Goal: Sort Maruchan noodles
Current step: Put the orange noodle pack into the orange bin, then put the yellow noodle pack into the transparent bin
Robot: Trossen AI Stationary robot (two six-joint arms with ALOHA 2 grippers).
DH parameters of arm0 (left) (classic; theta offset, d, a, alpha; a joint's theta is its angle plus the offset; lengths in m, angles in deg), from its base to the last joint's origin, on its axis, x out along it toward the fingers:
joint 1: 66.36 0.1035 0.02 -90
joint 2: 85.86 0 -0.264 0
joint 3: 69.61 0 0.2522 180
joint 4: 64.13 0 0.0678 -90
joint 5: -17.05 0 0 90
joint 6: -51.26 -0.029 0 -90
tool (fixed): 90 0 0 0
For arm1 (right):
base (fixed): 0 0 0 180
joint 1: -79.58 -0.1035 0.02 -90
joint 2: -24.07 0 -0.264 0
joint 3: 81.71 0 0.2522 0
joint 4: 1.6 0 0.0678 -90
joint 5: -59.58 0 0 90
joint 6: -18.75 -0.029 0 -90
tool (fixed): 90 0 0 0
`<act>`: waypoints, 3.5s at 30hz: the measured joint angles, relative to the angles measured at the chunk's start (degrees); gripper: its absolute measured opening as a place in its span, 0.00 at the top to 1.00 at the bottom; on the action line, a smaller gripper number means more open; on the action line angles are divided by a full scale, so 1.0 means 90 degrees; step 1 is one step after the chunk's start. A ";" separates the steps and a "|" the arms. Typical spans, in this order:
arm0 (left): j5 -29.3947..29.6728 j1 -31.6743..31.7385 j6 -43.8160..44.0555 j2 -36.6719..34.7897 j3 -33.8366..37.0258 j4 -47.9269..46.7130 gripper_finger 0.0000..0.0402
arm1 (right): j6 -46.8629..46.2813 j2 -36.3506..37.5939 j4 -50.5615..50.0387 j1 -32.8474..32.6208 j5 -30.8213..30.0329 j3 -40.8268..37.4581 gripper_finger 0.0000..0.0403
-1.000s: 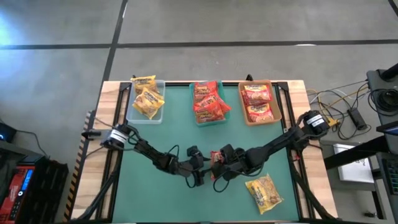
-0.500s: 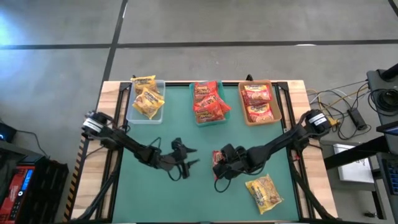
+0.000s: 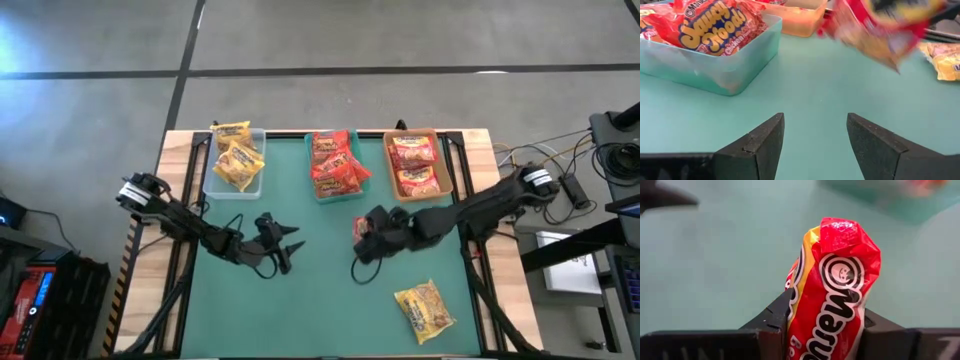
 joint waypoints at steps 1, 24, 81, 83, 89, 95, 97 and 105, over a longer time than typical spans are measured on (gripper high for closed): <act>-0.0003 0.0000 -0.0020 0.0005 -0.0001 -0.0003 0.50 | 0.0067 0.0181 -0.0114 0.0129 -0.0006 0.0000 0.76; 0.0013 0.0245 -0.1023 0.0001 -0.0444 -0.0005 0.50 | -0.0008 0.2081 -0.2913 0.3496 -0.1672 -0.0313 0.82; 0.0003 0.0306 -0.0898 0.0006 -0.0337 -0.0015 0.50 | -0.4568 -0.1200 -0.2637 -0.2645 0.4923 0.0853 0.56; 0.0001 0.0306 -0.0863 0.0006 -0.0337 -0.0014 0.50 | -0.4659 -0.1373 -0.2778 -0.2760 0.5259 0.0965 0.56; -0.0011 0.0306 -0.0851 0.0006 -0.0337 -0.0012 0.50 | -0.4717 -0.1553 -0.2512 -0.2913 0.5401 0.1096 0.56; -0.0014 0.0306 -0.0851 0.0006 -0.0337 -0.0012 0.50 | -0.4558 -0.1718 -0.2523 -0.2903 0.5327 0.1074 0.56; -0.0015 0.0306 -0.0851 0.0006 -0.0337 -0.0012 0.50 | -0.4482 -0.1813 -0.2506 -0.2886 0.5317 0.1073 0.56; -0.0018 0.0306 -0.0851 0.0006 -0.0337 -0.0012 0.50 | -0.4161 -0.2000 -0.2482 -0.2756 0.4679 0.1080 0.56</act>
